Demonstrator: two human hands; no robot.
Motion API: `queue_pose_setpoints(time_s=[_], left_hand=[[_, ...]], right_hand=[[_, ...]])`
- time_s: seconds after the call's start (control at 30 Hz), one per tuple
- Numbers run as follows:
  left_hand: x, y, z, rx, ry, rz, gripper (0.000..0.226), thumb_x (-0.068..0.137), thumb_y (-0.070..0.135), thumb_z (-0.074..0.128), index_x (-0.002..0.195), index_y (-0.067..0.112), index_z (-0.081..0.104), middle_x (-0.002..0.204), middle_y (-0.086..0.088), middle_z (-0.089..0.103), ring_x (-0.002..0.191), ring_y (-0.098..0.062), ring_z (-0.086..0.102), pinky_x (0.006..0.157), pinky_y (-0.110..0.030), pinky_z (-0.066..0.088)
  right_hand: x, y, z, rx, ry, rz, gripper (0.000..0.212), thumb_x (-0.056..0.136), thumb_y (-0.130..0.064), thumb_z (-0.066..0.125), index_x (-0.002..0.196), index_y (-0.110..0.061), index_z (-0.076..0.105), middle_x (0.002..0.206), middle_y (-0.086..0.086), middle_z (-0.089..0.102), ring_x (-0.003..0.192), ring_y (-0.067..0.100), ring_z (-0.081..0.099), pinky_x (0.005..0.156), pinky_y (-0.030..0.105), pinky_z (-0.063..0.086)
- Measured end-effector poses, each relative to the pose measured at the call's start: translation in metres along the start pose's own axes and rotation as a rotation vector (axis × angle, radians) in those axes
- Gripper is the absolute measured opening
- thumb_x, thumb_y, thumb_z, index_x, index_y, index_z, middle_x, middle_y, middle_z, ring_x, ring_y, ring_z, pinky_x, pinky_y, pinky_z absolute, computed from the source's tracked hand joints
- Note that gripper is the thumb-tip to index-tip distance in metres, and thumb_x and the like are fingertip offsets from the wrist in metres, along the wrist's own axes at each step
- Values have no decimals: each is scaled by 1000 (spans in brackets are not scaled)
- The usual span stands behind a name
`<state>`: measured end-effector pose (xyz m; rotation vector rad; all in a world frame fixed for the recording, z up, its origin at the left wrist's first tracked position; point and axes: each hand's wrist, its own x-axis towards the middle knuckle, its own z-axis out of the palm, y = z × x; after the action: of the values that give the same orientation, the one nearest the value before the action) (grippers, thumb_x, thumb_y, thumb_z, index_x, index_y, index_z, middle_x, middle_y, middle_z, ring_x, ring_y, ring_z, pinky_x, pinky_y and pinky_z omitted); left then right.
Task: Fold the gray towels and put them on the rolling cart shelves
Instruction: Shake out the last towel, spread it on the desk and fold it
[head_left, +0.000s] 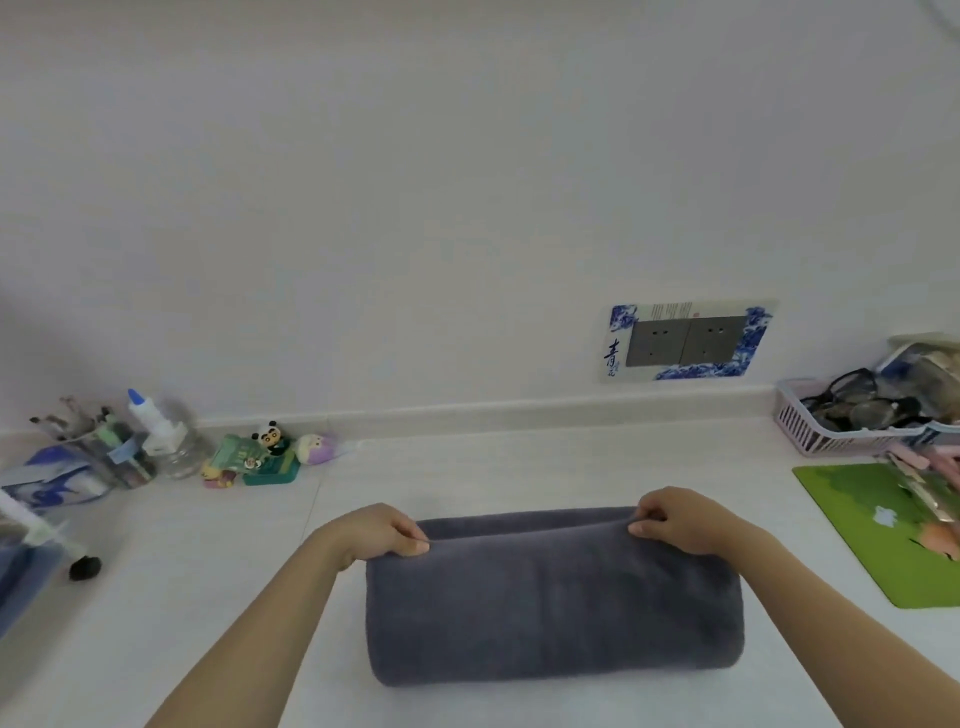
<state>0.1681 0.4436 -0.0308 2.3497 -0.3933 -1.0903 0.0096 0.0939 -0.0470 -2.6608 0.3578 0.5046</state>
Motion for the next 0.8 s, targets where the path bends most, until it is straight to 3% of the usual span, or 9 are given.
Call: queue_pose_setpoints(time_s=[0.07, 0.17, 0.27, 0.37, 0.43, 0.5, 0.57, 0.63, 0.8], left_hand=[[30, 4, -7, -131, 122, 14, 11, 87, 22, 65, 93, 20, 75, 99, 7, 69, 98, -12, 60, 78, -19, 44], [82, -4, 0, -261, 249, -96, 30, 94, 37, 54, 106, 13, 67, 106, -1, 64, 95, -17, 58, 73, -25, 44], [108, -31, 30, -41, 296, -116, 33, 91, 44, 56, 101, 13, 62, 100, -1, 64, 90, -19, 58, 73, -28, 43], [120, -42, 37, 17, 386, -112, 17, 92, 39, 56, 92, 22, 56, 94, 2, 62, 89, -19, 57, 71, -28, 38], [124, -43, 33, 73, 378, -106, 13, 93, 35, 53, 89, 23, 55, 91, 3, 60, 88, -18, 56, 71, -28, 39], [128, -43, 29, 172, 350, -79, 12, 92, 36, 54, 91, 24, 56, 95, 5, 53, 96, -18, 54, 82, -29, 43], [134, -39, 25, 316, 279, -58, 19, 89, 48, 54, 101, 34, 54, 106, 10, 45, 110, -16, 46, 95, -31, 36], [138, -34, 23, 392, 192, -59, 31, 83, 61, 53, 104, 38, 49, 110, 13, 47, 110, -13, 44, 94, -33, 29], [143, -28, 25, 500, 129, -53, 41, 91, 62, 39, 81, 24, 50, 93, 5, 55, 93, -16, 50, 84, -32, 30]], right_hand=[[33, 4, -5, 21, 50, 21, 16, 92, -46, 51, 88, -32, 57, 93, -11, 58, 88, 10, 52, 77, 24, 40], [83, 20, 6, 26, 18, 69, 30, 90, -60, 43, 96, -34, 56, 95, -13, 58, 89, 10, 54, 80, 26, 42], [100, 36, 33, -68, -35, 49, 43, 86, -66, 44, 113, -33, 54, 109, -11, 59, 102, 13, 52, 87, 28, 39], [112, 47, 48, -166, 68, 22, 41, 91, -58, 40, 119, -31, 52, 117, -9, 58, 109, 15, 49, 90, 30, 36], [115, 47, 52, -195, 105, 25, 37, 94, -55, 36, 120, -34, 51, 118, -11, 59, 111, 14, 48, 92, 30, 34], [117, 46, 56, -211, 109, 13, 36, 95, -54, 35, 123, -36, 49, 122, -11, 54, 114, 14, 44, 96, 29, 31], [121, 48, 56, -195, 74, 5, 38, 94, -55, 37, 125, -35, 49, 125, -10, 46, 118, 15, 40, 100, 30, 28], [125, 50, 53, -199, 5, -7, 39, 92, -56, 40, 121, -31, 50, 123, -9, 44, 117, 15, 39, 99, 31, 28], [135, 47, 38, -64, -114, -75, 30, 93, -50, 46, 88, -21, 50, 81, -12, 48, 88, 13, 46, 75, 27, 30]])
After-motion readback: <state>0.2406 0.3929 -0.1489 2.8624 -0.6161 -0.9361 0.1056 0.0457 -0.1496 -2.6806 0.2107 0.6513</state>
